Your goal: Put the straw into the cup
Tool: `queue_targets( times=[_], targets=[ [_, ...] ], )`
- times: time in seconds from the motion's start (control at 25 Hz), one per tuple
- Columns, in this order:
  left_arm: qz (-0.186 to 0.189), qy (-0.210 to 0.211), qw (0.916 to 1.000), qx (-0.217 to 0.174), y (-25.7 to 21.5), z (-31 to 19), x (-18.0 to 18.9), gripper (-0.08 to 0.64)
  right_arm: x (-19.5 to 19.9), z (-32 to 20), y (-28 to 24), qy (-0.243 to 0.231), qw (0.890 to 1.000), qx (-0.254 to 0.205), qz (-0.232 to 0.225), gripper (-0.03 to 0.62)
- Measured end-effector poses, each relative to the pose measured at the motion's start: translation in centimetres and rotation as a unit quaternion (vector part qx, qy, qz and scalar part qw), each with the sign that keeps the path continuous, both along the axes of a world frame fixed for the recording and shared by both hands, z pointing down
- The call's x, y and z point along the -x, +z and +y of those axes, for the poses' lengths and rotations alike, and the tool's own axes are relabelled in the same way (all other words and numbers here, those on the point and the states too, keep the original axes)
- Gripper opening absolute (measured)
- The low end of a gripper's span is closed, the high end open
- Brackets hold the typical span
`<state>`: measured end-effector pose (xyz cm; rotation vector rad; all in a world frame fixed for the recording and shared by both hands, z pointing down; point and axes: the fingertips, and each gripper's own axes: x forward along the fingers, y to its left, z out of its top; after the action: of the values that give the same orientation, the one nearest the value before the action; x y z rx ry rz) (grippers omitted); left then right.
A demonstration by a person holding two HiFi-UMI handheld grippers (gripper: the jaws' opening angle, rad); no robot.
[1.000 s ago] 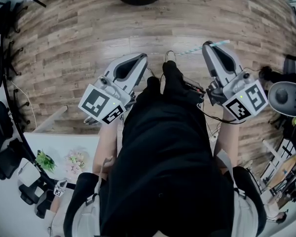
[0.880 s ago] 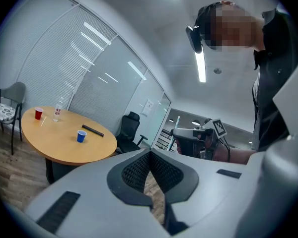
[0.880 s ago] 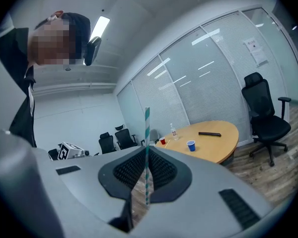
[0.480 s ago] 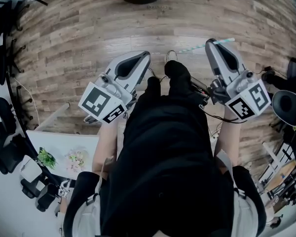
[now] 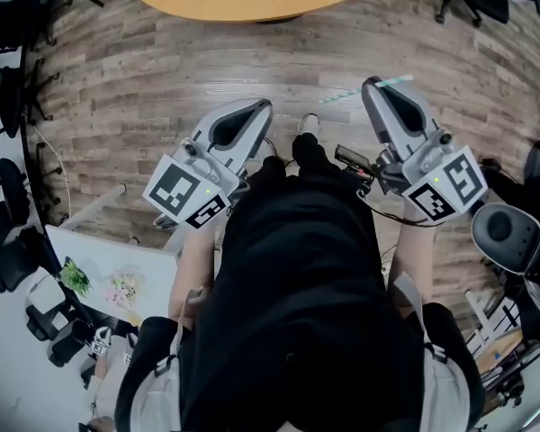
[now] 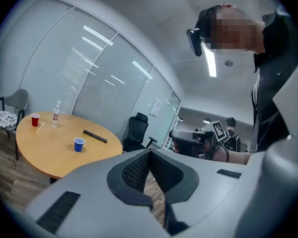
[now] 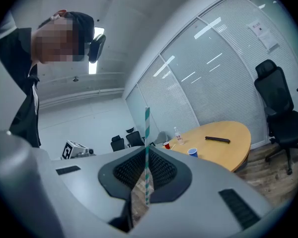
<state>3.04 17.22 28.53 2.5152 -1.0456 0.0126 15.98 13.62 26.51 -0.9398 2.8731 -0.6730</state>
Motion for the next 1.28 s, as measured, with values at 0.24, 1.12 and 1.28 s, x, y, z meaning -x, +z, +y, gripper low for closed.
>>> queue_targets(
  times=[0.24,1.12,1.28],
  targets=[
    [-0.002,-0.032,0.9994,-0.008,-1.2,-3.1,-2.3,0.011,-1.3,-2.5,0.8,-0.055,0.998,0.009,0.003,0.030],
    [0.000,-0.006,0.9999,-0.014,0.0,-7.3,-1.4,0.011,0.6,-5.8,0.8,-0.061,0.998,-0.002,0.003,0.030],
    [0.007,0.012,0.9994,-0.031,-1.2,-10.2,-1.1,0.011,1.6,-8.2,-0.1,-0.053,0.998,-0.008,0.015,0.030]
  ],
)
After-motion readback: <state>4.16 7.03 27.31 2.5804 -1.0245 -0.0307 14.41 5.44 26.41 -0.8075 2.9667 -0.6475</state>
